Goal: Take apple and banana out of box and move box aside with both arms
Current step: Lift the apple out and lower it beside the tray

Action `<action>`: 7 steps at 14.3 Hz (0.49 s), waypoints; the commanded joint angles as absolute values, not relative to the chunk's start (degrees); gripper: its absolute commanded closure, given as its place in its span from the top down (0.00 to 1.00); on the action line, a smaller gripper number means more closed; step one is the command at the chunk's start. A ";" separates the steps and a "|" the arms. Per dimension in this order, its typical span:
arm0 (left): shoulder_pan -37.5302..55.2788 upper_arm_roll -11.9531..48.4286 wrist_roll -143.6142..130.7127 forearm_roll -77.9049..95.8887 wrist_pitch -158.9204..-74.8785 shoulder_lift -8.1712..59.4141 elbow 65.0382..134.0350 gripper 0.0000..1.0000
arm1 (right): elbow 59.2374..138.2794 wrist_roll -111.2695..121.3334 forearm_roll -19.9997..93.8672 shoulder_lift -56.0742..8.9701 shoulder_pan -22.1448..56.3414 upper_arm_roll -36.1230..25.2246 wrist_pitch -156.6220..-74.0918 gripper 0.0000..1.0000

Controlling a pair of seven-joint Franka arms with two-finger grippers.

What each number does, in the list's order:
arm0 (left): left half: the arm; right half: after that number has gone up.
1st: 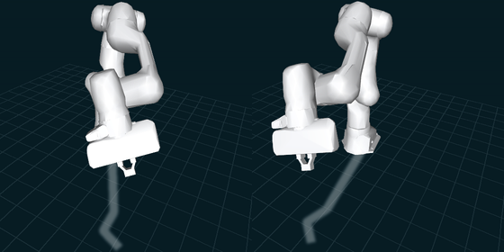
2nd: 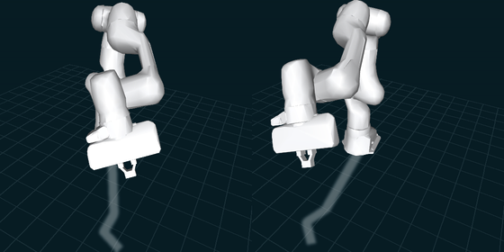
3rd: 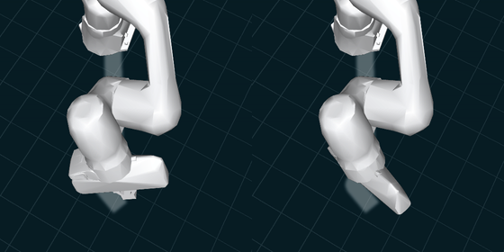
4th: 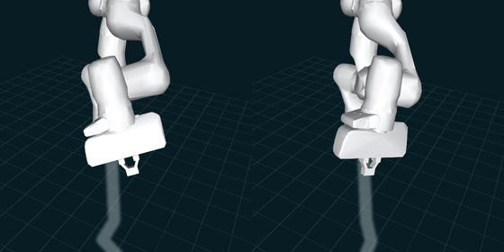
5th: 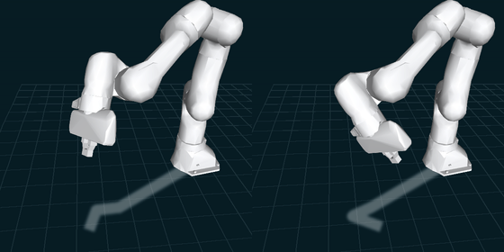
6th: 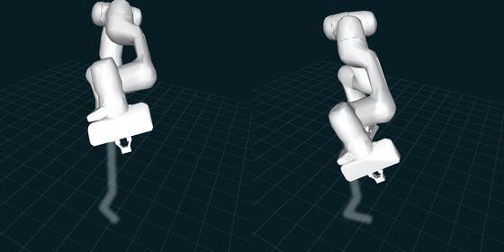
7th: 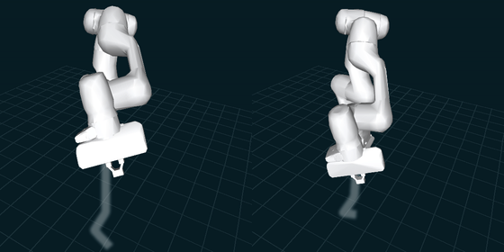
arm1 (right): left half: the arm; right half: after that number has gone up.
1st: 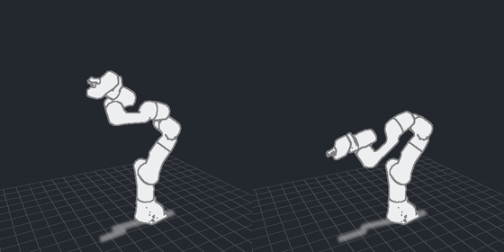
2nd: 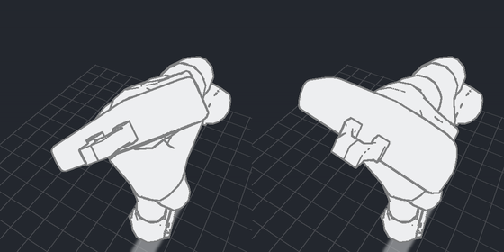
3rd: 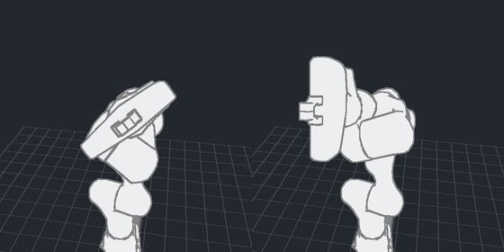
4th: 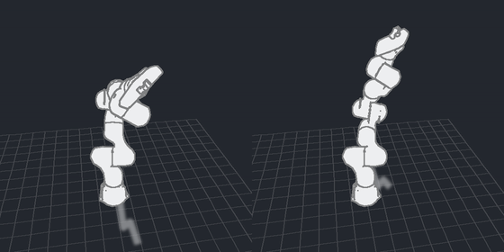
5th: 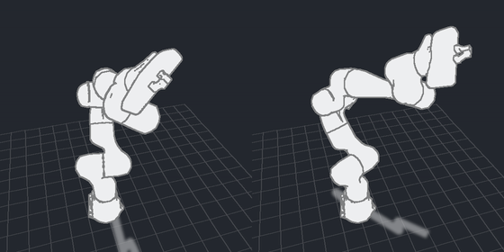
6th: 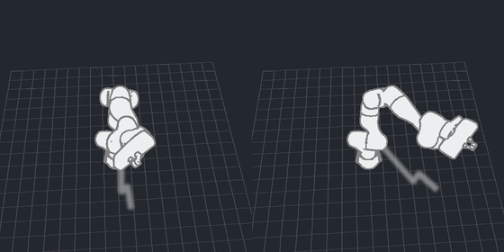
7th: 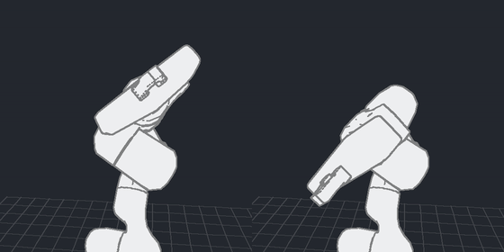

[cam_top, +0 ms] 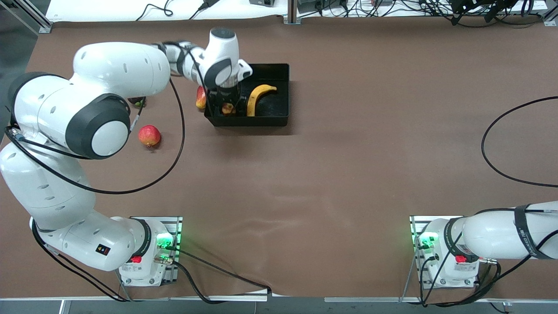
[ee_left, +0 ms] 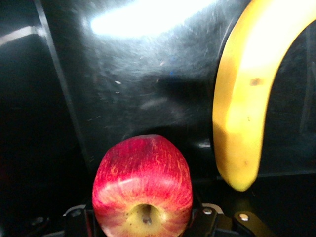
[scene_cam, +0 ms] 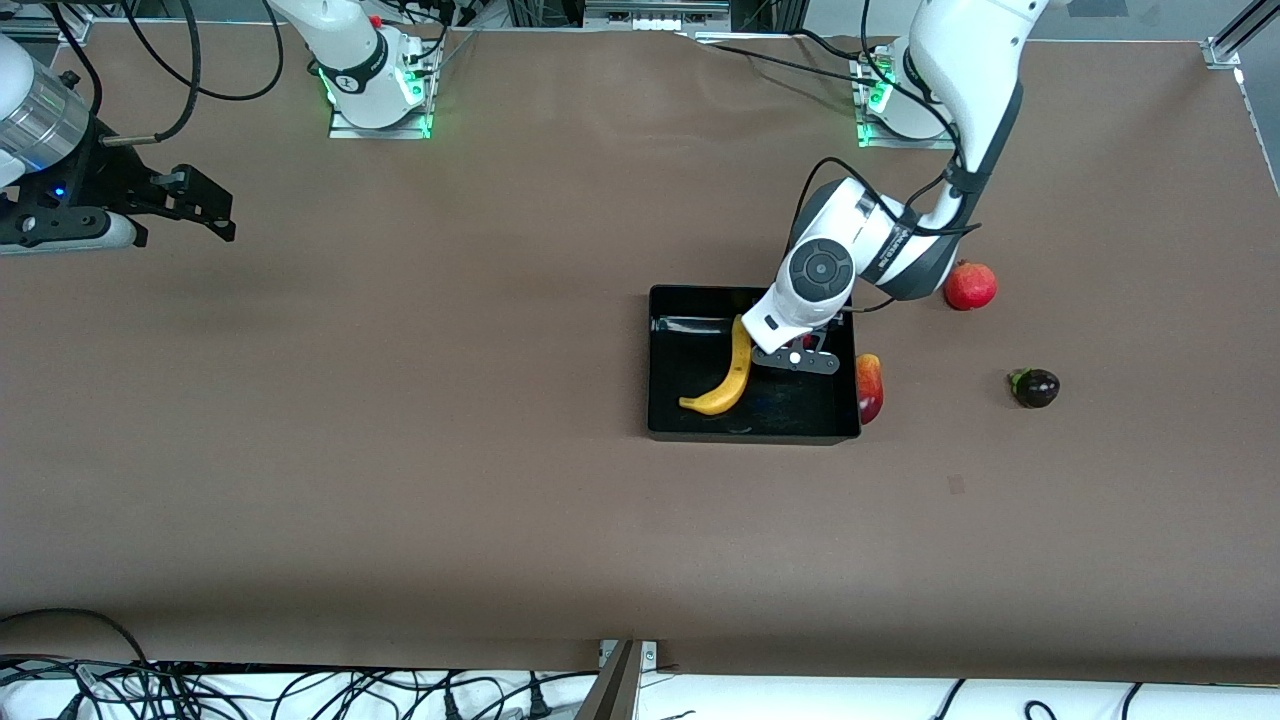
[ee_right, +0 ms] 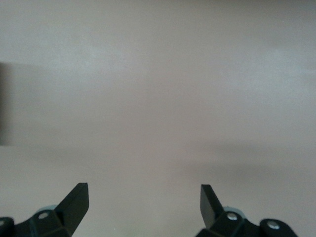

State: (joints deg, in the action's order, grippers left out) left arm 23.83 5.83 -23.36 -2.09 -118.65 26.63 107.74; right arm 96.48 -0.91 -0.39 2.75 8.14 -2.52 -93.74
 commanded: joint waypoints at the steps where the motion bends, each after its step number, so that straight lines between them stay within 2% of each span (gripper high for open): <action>1: 21.63 5.71 -19.35 -2.20 -104.46 24.18 98.64 0.20 | 95.36 -1.23 -0.35 2.55 7.56 -1.93 -92.90 1.00; 3: 17.78 5.71 -13.49 -2.20 -97.58 22.16 96.86 0.20 | 95.36 -1.23 -0.44 2.55 7.56 -1.93 -92.81 1.00; 5: 12.16 5.71 -4.36 -2.20 -93.19 21.18 97.99 0.22 | 95.36 -1.23 -0.44 2.55 7.56 -1.93 -92.81 1.00; 7: 6.97 5.71 3.05 -2.20 -94.29 20.22 102.72 0.21 | 95.36 -1.23 -0.44 2.55 7.56 -1.93 -92.81 1.00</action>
